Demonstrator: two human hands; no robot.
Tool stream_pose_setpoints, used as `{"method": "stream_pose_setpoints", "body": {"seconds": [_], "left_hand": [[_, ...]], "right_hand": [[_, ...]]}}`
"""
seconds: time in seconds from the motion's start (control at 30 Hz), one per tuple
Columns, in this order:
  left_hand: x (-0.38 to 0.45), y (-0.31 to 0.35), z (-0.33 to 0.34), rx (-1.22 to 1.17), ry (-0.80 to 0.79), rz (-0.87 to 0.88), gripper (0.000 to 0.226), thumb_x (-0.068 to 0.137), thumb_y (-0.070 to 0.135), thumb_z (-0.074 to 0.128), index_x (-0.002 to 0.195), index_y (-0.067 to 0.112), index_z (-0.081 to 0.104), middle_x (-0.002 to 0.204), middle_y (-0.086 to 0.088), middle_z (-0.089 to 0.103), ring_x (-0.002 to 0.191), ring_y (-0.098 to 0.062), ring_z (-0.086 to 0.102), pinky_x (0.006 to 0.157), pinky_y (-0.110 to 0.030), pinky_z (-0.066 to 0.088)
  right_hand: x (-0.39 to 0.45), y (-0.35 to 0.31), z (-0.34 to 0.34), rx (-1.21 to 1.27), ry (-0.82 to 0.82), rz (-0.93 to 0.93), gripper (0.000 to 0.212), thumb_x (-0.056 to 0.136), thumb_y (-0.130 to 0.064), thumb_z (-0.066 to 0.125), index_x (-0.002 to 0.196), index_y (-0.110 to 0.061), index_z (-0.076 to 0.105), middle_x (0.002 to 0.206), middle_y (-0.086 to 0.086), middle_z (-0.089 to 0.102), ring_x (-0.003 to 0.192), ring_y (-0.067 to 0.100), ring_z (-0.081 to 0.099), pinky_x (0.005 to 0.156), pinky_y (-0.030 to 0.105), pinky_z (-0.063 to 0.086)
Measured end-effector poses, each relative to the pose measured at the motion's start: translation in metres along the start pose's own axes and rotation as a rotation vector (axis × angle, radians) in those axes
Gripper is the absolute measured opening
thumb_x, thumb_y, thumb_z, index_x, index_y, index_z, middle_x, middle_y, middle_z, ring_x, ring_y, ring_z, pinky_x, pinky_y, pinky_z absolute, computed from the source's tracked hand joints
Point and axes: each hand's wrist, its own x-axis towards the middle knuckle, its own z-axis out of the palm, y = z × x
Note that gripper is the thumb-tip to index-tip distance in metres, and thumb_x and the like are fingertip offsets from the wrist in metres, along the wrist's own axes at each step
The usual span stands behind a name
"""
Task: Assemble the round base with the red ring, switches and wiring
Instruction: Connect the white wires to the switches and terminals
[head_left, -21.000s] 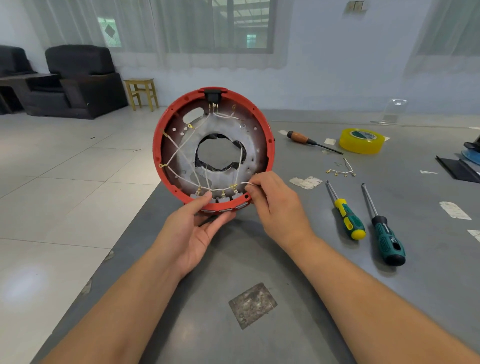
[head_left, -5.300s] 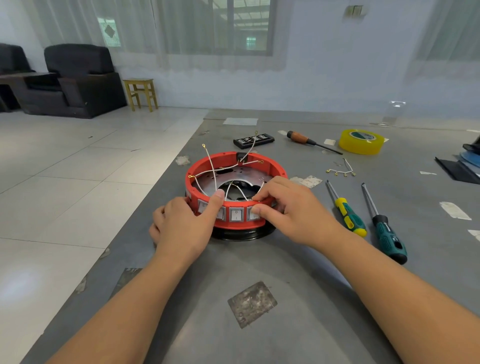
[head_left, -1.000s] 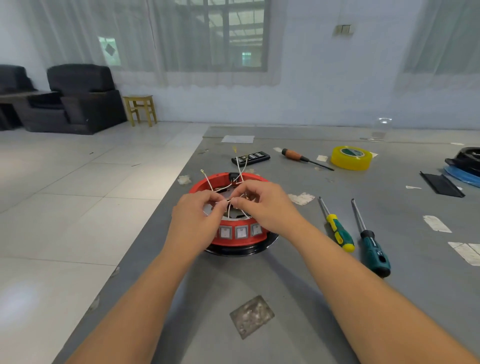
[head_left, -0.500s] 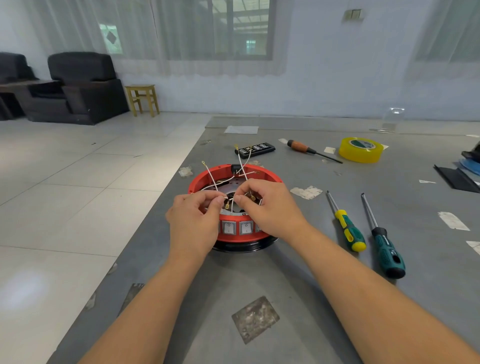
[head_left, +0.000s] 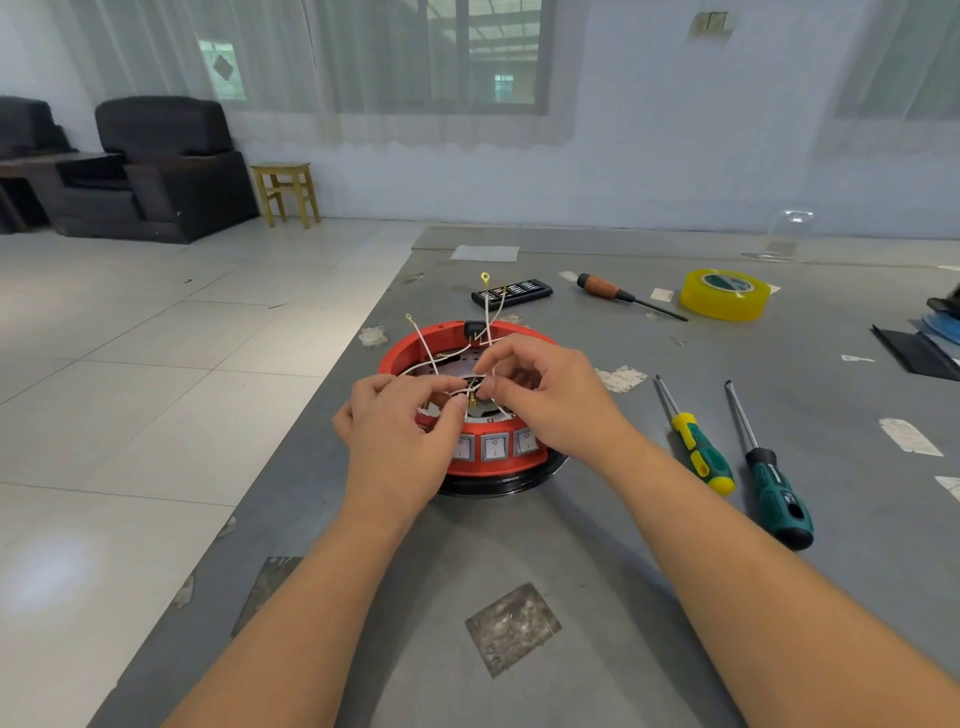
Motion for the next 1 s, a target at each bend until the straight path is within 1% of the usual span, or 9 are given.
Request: {"method": "stream_pose_setpoints", "body": {"seconds": [0.1,0.2,0.43,0.5,0.6,0.7,0.8,0.9,1.0], "left_hand": [[0.001,-0.001,0.005,-0.009,0.038,-0.02,0.016,0.097,0.033,0.073,0.093,0.047,0.067,0.098,0.037,0.041,0.105,0.01,0.025,0.104,-0.037,0.023],[0.006,-0.002,0.006,-0.016,0.062,-0.04,0.012,0.098,0.036,0.071,0.088,0.043,0.071,0.096,0.035,0.048,0.104,0.013,0.031,0.105,-0.034,0.022],[0.011,0.0,0.003,-0.079,0.033,-0.117,0.009,0.097,0.044,0.07,0.09,0.051,0.072,0.106,0.029,0.057,0.126,-0.001,0.05,0.114,-0.036,0.021],[0.012,0.001,0.001,-0.141,0.005,-0.116,0.009,0.096,0.049,0.07,0.094,0.058,0.068,0.115,0.032,0.057,0.134,-0.006,0.052,0.122,-0.048,0.029],[0.009,-0.002,-0.004,-0.167,0.009,-0.091,0.006,0.094,0.052,0.062,0.094,0.057,0.066,0.116,0.047,0.056,0.131,-0.013,0.059,0.114,-0.06,0.041],[0.01,-0.009,-0.005,-0.128,0.01,-0.122,0.013,0.1,0.044,0.066,0.087,0.049,0.067,0.128,0.027,0.051,0.134,-0.011,0.054,0.115,-0.059,0.04],[0.01,-0.01,-0.006,-0.089,0.02,-0.134,0.02,0.1,0.039,0.067,0.082,0.048,0.063,0.118,0.029,0.05,0.134,-0.008,0.048,0.115,-0.057,0.04],[0.009,-0.009,-0.005,-0.096,0.025,-0.138,0.021,0.099,0.036,0.068,0.081,0.047,0.064,0.105,0.035,0.05,0.132,-0.009,0.044,0.115,-0.057,0.037],[0.009,-0.007,-0.004,-0.088,0.017,-0.111,0.017,0.099,0.038,0.068,0.084,0.046,0.066,0.102,0.034,0.057,0.127,-0.007,0.042,0.113,-0.057,0.034]], "right_hand": [[0.0,-0.003,0.0,0.025,0.019,-0.011,0.017,0.094,-0.015,0.072,0.101,-0.031,0.069,0.082,-0.009,0.074,0.078,0.002,0.067,0.072,0.01,0.047],[0.0,-0.002,-0.001,-0.011,0.021,-0.007,0.015,0.093,-0.02,0.074,0.098,-0.034,0.069,0.081,-0.007,0.073,0.077,0.006,0.067,0.07,0.013,0.048],[0.0,-0.003,0.0,-0.04,0.02,-0.006,0.014,0.094,-0.019,0.072,0.098,-0.032,0.07,0.08,-0.006,0.07,0.077,0.007,0.066,0.072,0.017,0.052],[0.0,-0.004,-0.002,-0.039,0.041,0.003,0.016,0.095,-0.018,0.071,0.101,-0.032,0.071,0.083,-0.008,0.07,0.081,0.005,0.066,0.075,0.018,0.053],[-0.001,-0.006,-0.004,-0.061,0.056,0.02,0.018,0.096,-0.017,0.068,0.106,-0.032,0.071,0.088,-0.01,0.072,0.088,0.004,0.067,0.081,0.022,0.055],[0.001,-0.005,-0.005,-0.062,0.048,0.041,0.019,0.097,-0.018,0.067,0.106,-0.034,0.071,0.089,-0.011,0.074,0.09,0.003,0.068,0.084,0.025,0.055],[0.001,-0.002,0.001,-0.135,0.097,0.001,0.022,0.096,-0.019,0.067,0.111,-0.035,0.071,0.109,-0.016,0.068,0.103,0.001,0.062,0.09,0.028,0.05],[0.001,-0.002,0.009,-0.373,0.342,-0.16,0.023,0.089,-0.03,0.072,0.112,-0.033,0.072,0.137,-0.008,0.051,0.126,0.013,0.048,0.105,0.038,0.04],[0.0,-0.006,0.017,-0.443,0.281,-0.225,0.018,0.089,-0.048,0.066,0.101,-0.038,0.075,0.149,-0.014,0.045,0.14,0.012,0.036,0.108,0.038,0.026]]}}
